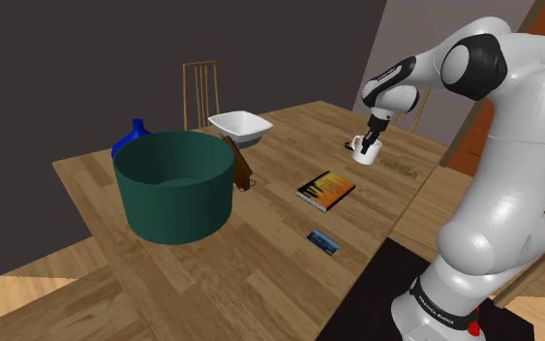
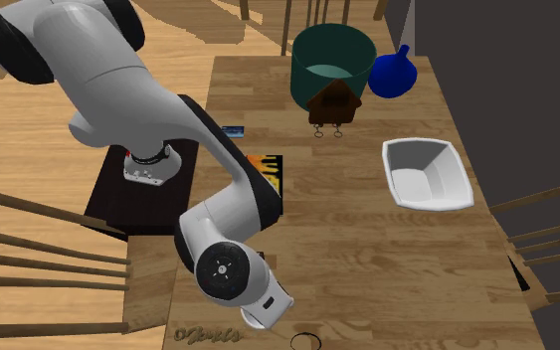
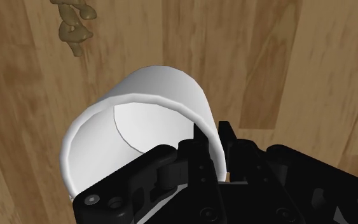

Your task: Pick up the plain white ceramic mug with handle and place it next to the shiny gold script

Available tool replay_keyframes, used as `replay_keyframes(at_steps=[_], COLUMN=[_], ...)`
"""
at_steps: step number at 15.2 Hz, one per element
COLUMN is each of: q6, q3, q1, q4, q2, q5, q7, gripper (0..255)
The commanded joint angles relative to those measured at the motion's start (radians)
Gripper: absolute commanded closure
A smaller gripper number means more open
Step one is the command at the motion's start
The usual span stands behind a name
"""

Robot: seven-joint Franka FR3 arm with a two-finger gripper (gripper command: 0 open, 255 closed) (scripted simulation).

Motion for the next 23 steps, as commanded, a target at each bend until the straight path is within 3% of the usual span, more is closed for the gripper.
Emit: replay_keyframes(at_steps=[1,5,6,11,15,23], q6=[0.002,0.002,0.002,0.002,-0.103,-0.103], q3=[0.000,0.000,0.000,0.000,-0.016,-0.015], q1=[0.000,0.000,0.000,0.000,0.008,0.008], q4=[-0.001,-0.001,0.000,-0.001,0.045,0.045], q2=[0.000,0.000,0.000,0.000,-0.067,-0.067], q5=[0.001,0.001,0.001,0.001,-0.043,-0.043], q7=[-0.001,-0.001,-0.001,-0.001,0.028,0.028], gripper=[255,255,0,0,0,0])
